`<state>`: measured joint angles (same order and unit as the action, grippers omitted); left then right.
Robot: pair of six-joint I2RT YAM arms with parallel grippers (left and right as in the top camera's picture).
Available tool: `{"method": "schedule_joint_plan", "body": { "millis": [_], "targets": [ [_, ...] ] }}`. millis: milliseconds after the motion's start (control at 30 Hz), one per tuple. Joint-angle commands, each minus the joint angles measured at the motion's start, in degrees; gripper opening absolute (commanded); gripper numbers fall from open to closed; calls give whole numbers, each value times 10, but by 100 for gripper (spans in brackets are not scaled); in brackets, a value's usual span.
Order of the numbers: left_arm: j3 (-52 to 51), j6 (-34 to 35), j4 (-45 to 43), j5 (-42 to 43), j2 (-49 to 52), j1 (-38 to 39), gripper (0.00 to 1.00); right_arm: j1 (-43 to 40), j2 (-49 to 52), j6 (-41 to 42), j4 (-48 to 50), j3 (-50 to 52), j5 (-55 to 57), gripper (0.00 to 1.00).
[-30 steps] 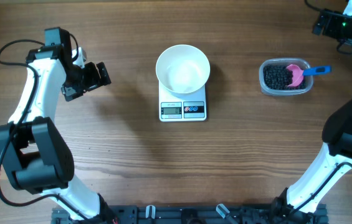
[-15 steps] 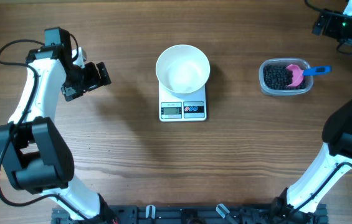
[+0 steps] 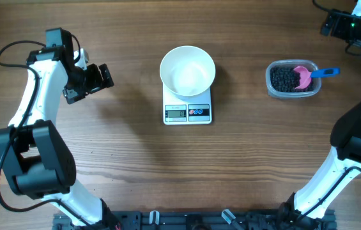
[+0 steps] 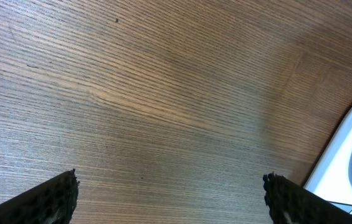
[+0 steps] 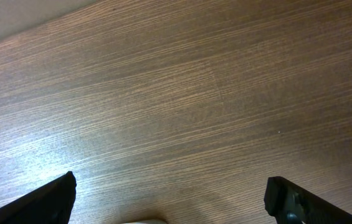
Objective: Scoop item into bowl and weigh 150g on scale
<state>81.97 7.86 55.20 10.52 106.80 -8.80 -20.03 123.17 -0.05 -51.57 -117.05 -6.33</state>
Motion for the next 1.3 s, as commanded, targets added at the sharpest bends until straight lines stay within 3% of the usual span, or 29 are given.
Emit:
{"method": "schedule_joint_plan", "body": {
  "millis": [0, 1033, 1067, 1133, 1267],
  "targets": [
    [-2, 3, -2, 1, -17, -1, 100, 3, 11, 5, 1, -11, 6, 100],
    [-2, 3, -25, 1, -17, -1, 100, 3, 11, 5, 2, -11, 6, 100],
    [-2, 3, -57, 11, -17, -1, 100, 3, 11, 5, 1, -11, 6, 100],
    [-2, 1, -109, 115, -19, -1, 100, 3, 11, 5, 2, -11, 6, 100],
    [-1, -99, -137, 297, -37, 4, 100, 3, 11, 5, 1, -11, 6, 100]
  ]
}}
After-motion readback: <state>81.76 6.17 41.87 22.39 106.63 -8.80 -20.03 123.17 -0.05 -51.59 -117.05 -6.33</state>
